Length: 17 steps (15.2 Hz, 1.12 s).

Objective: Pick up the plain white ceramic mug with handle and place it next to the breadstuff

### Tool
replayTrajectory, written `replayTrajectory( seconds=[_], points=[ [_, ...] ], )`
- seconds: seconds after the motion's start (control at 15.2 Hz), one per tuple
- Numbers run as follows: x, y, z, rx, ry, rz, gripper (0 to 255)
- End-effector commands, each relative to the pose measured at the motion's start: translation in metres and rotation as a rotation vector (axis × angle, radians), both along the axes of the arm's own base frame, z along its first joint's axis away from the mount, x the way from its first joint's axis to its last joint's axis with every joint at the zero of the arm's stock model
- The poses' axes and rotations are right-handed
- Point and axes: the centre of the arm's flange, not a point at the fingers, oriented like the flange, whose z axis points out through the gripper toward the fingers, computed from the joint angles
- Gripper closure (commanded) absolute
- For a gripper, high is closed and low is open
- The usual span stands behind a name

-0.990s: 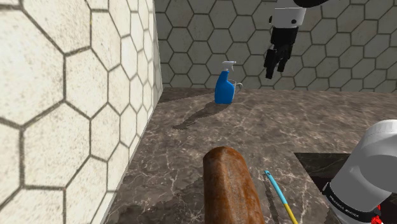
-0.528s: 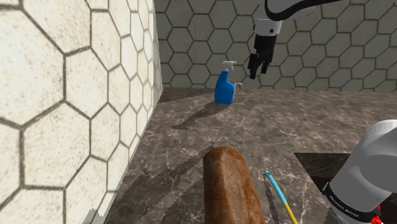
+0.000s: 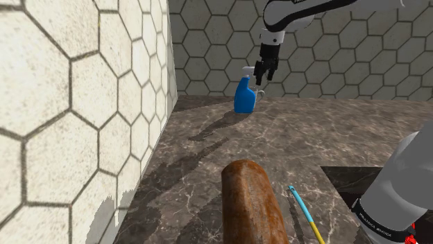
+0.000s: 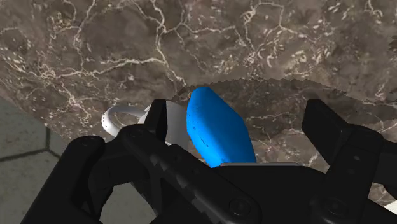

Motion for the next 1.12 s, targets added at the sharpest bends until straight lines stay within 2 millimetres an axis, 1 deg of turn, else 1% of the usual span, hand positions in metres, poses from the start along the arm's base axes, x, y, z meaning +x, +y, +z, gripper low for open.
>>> replayTrajectory(
  seconds=[0.0,0.53,1.06],
  points=[
    [0.021,-0.01,-0.014,0.006,-0.005,0.006,0],
    [0.113,-0.041,-0.05,0.033,-0.023,0.026,0],
    [0.115,-0.041,-0.09,0.033,-0.023,0.026,0]
  ],
)
